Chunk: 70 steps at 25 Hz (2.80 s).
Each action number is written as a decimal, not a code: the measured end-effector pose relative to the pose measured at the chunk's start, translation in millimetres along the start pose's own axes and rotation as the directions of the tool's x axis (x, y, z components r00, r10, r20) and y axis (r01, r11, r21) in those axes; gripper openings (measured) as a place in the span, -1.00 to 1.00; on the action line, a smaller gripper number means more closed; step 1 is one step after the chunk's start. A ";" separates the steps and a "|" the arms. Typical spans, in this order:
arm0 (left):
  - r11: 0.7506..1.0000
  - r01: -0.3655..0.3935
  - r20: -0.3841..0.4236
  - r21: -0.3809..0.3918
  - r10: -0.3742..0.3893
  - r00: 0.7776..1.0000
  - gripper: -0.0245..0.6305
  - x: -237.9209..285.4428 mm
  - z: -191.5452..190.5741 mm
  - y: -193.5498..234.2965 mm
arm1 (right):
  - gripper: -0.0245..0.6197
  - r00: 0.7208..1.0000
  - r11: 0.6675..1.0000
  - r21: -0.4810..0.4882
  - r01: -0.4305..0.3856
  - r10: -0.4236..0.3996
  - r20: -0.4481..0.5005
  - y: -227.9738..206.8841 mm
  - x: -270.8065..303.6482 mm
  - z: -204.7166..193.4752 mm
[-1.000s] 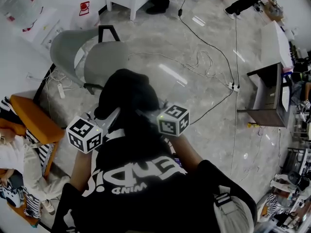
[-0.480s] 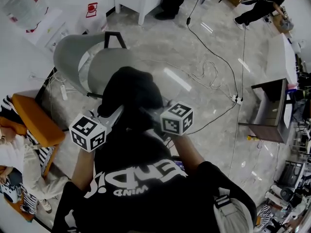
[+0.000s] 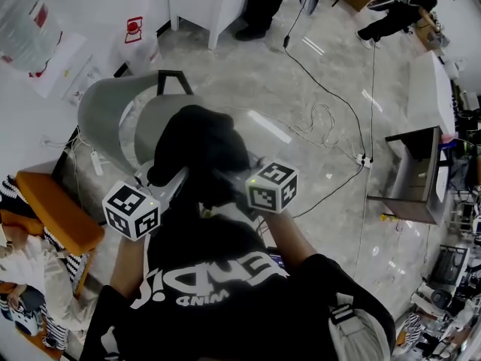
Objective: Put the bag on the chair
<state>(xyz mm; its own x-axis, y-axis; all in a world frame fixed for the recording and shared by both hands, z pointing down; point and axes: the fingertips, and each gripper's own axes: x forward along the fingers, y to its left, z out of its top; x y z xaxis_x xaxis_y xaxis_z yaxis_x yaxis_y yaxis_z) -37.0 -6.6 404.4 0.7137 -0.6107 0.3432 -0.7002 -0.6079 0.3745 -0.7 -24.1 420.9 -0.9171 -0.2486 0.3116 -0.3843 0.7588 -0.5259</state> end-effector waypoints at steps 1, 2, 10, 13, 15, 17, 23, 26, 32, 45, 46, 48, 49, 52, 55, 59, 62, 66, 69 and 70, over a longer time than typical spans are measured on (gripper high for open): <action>1.000 0.003 -0.003 -0.002 -0.003 1.000 -0.73 2.8 5.8 11.1 | -0.69 1.000 1.000 0.004 0.003 -0.003 0.001 -6.4 8.2 7.3; 1.000 0.006 -0.006 -0.003 -0.007 1.000 -0.73 5.5 11.6 22.2 | -0.69 1.000 1.000 0.009 0.006 -0.006 0.003 -12.7 16.4 14.5; 0.999 0.034 -0.035 -0.002 -0.034 0.999 -0.73 25.0 56.8 108.6 | -0.69 0.999 0.999 0.038 0.030 -0.031 0.027 -60.4 80.5 70.4; 0.999 0.043 -0.042 -0.010 -0.043 0.998 -0.73 29.4 68.6 137.3 | -0.69 0.999 0.998 0.046 0.036 -0.038 0.032 -74.1 103.0 85.8; 0.999 0.049 -0.045 -0.013 -0.049 0.998 -0.73 31.9 74.9 156.4 | -0.69 0.998 0.998 0.051 0.039 -0.041 0.038 -83.0 118.5 94.2; 0.998 0.052 -0.051 -0.017 -0.053 0.997 -0.73 35.0 79.0 174.8 | -0.69 0.998 0.997 0.061 0.039 -0.042 0.042 -92.6 133.2 100.6; 0.998 0.051 -0.073 -0.043 -0.054 0.996 -0.73 47.6 82.7 229.4 | -0.69 0.999 0.996 0.080 0.040 -0.043 0.031 -125.0 176.7 112.7; 0.998 0.040 -0.088 -0.051 -0.045 0.995 -0.73 53.1 78.5 257.3 | -0.69 0.999 0.995 0.092 0.034 -0.035 0.018 -141.2 200.2 112.8; 0.998 0.011 -0.124 -0.065 -0.019 0.992 -0.73 74.3 71.5 301.0 | -0.69 1.000 0.994 0.110 0.015 -0.016 0.009 -177.3 232.4 111.5; 0.991 -0.029 -0.163 -0.134 0.007 0.987 -0.73 120.5 43.5 376.5 | -0.69 0.999 0.992 0.127 0.003 0.002 -0.036 -251.2 284.8 96.5; 0.990 -0.030 -0.168 -0.135 0.007 0.986 -0.73 123.5 40.7 381.6 | -0.69 0.999 0.992 0.130 0.004 0.001 -0.039 -256.1 288.4 94.5; 0.990 -0.032 -0.177 -0.136 0.008 0.984 -0.73 129.5 35.0 390.3 | -0.69 0.999 0.991 0.137 0.007 -0.001 -0.044 -265.2 294.3 90.2; 0.990 -0.033 -0.181 -0.138 0.008 0.983 -0.73 132.4 31.9 394.2 | -0.69 0.999 0.990 0.140 0.008 -0.001 -0.048 -269.4 296.9 87.4; 0.989 -0.037 -0.195 -0.145 0.008 0.981 -0.73 139.9 20.8 406.0 | -0.69 0.998 0.989 0.148 0.008 0.002 -0.063 -281.1 304.6 77.4; 0.988 -0.040 -0.201 -0.152 0.008 0.980 -0.73 145.0 13.4 416.8 | -0.69 0.997 0.987 0.162 0.005 0.007 -0.070 -288.4 311.9 71.9; 0.988 -0.051 -0.211 -0.149 0.019 0.977 -0.72 151.5 7.2 433.9 | -0.69 0.997 0.986 0.166 0.011 0.003 -0.081 -299.0 323.9 68.6; 0.985 -0.062 -0.225 -0.160 0.024 0.974 -0.72 154.7 -2.0 444.4 | -0.68 0.995 0.984 0.180 0.021 -0.004 -0.095 -305.8 332.6 61.2; 0.982 -0.067 -0.239 -0.176 0.024 0.971 -0.71 160.2 -13.7 452.0 | -0.68 0.993 0.979 0.200 0.036 -0.014 -0.114 -314.0 338.4 50.8; 0.979 -0.079 -0.249 -0.186 0.031 0.968 -0.71 163.9 -22.3 460.7 | -0.68 0.992 0.975 0.218 0.053 -0.025 -0.127 -321.2 345.9 43.5; 0.978 -0.083 -0.253 -0.189 0.033 0.967 -0.71 165.5 -25.3 463.3 | -0.68 0.991 0.973 0.224 0.057 -0.028 -0.131 -323.9 348.2 40.9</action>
<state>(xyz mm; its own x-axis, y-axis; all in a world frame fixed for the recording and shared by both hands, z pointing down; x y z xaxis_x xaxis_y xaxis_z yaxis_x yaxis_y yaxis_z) -242.8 -376.4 656.5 0.6723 -0.4820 0.5619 -0.7402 -0.4484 0.5010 -199.9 -381.1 667.4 -0.8842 -0.1885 0.4274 -0.4501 0.5889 -0.6713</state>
